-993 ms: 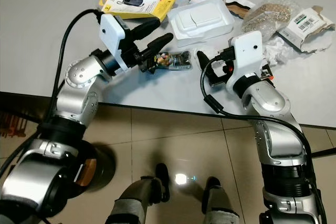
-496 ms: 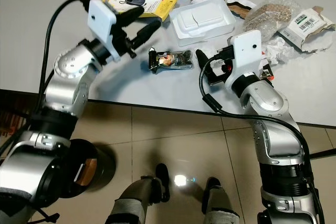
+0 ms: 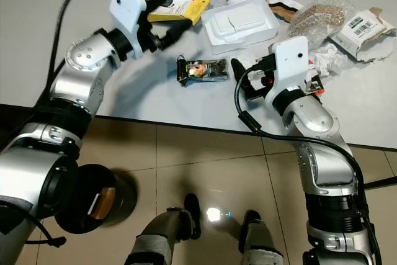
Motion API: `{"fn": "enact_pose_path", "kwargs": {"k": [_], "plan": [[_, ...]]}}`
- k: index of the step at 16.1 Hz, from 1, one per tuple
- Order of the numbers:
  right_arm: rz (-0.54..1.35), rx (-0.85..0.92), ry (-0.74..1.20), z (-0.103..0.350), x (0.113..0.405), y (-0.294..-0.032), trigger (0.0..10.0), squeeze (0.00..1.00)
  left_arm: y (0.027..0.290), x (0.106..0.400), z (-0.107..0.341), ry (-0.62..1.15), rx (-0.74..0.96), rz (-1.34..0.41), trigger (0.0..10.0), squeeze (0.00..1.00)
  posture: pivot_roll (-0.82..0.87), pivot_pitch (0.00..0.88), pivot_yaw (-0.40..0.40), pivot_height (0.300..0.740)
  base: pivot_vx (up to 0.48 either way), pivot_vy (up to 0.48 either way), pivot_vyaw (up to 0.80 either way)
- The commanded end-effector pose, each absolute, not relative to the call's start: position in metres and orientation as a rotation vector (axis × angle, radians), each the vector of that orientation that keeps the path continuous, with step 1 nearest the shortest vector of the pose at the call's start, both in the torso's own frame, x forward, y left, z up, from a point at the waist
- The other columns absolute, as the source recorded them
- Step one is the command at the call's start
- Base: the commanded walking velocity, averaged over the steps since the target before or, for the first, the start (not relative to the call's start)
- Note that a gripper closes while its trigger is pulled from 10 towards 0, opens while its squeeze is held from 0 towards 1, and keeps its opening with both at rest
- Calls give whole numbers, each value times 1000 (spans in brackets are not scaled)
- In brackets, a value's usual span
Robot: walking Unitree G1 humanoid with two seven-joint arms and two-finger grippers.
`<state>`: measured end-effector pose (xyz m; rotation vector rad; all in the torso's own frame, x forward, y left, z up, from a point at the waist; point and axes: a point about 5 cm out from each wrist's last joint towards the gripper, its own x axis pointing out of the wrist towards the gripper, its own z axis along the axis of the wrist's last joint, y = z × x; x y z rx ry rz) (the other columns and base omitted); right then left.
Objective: Picking trash to rubbish bin
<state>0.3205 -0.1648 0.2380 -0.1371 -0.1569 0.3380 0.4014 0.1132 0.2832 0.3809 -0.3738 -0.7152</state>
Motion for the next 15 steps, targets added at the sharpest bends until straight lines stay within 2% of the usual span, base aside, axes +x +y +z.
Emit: {"fn": "enact_pose_path", "kwargs": {"k": [1,7,10,11,15], "plan": [[339,-131,-166,238,317,-164,10000,0,110,402,286,-373,396,-752,10000,1000,37,330,156,740,0,0,0],[331,-129,-166,237,317,-165,10000,0,114,404,305,-425,189,-786,10000,1000,38,335,158,740,0,0,0],[330,-125,-162,236,316,-165,10000,0,120,405,305,-411,245,-771,10000,1000,41,337,159,740,0,0,0],[331,-123,-160,235,316,-165,10000,0,118,405,297,-380,301,-795,10000,0,41,337,159,740,0,0,0],[339,-121,-157,235,315,-163,10000,0,110,402,280,-328,322,-876,10000,0,34,344,156,740,0,0,0]]}}
